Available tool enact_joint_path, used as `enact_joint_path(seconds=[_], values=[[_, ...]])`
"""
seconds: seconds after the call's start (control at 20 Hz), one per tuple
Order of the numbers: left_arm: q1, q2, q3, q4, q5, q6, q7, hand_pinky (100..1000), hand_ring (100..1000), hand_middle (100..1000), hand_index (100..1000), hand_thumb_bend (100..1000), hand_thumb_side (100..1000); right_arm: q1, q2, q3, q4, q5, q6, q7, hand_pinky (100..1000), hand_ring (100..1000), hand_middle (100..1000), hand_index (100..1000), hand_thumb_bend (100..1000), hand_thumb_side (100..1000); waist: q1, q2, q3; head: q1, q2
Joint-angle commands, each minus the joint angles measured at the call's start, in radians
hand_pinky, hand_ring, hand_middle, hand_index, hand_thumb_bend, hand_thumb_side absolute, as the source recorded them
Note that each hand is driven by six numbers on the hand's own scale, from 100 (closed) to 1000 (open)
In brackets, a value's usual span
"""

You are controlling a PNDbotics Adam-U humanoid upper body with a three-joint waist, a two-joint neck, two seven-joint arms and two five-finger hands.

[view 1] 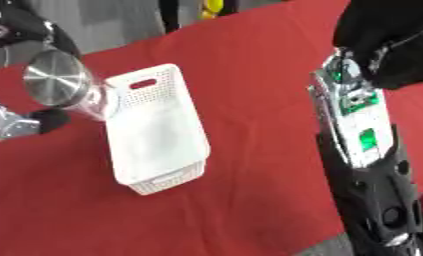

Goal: Pick up objects on the table and place them in the box.

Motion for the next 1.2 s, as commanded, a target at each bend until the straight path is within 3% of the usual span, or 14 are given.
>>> enact_joint_path(seconds=[0.05,0.8,0.9,1.0,1.15,1.2], values=[[-0.027,0.006,0.007,0.004,0.002,0.001,0.011,100,100,100,327,100,557,-0.015,0.011,0.003,-0.013,0.004,-0.024,-0.016,422,496,583,678,100,1000,0.001,-0.016,-0.003,0.014,0.0],[-0.067,-0.041,-0.027,0.055,-0.057,-0.006,0.043,100,100,100,349,100,571,-0.03,0.041,0.029,-0.013,-0.017,-0.037,0.007,421,495,582,677,100,1000,0.019,-0.005,-0.036,0.023,0.0],[-0.067,-0.045,-0.035,0.065,-0.086,-0.005,0.03,100,100,164,418,100,581,-0.032,0.044,0.03,-0.013,-0.019,-0.04,0.01,421,495,582,677,100,1000,0.021,-0.003,-0.04,0.024,0.0],[-0.066,-0.048,-0.043,0.074,-0.123,-0.007,0.009,100,115,330,591,100,621,-0.033,0.046,0.031,-0.013,-0.022,-0.043,0.012,421,495,582,677,100,1000,0.023,-0.001,-0.042,0.024,0.0],[-0.062,-0.056,-0.054,0.093,-0.174,-0.009,-0.024,303,410,518,705,100,717,-0.036,0.049,0.032,-0.013,-0.024,-0.045,0.015,421,495,582,677,100,1000,0.025,0.001,-0.046,0.024,0.0],[-0.061,-0.058,-0.058,0.098,-0.186,-0.013,-0.031,416,515,586,735,100,685,-0.036,0.049,0.032,-0.013,-0.025,-0.046,0.016,421,494,582,676,100,1000,0.025,0.002,-0.047,0.024,0.0]])
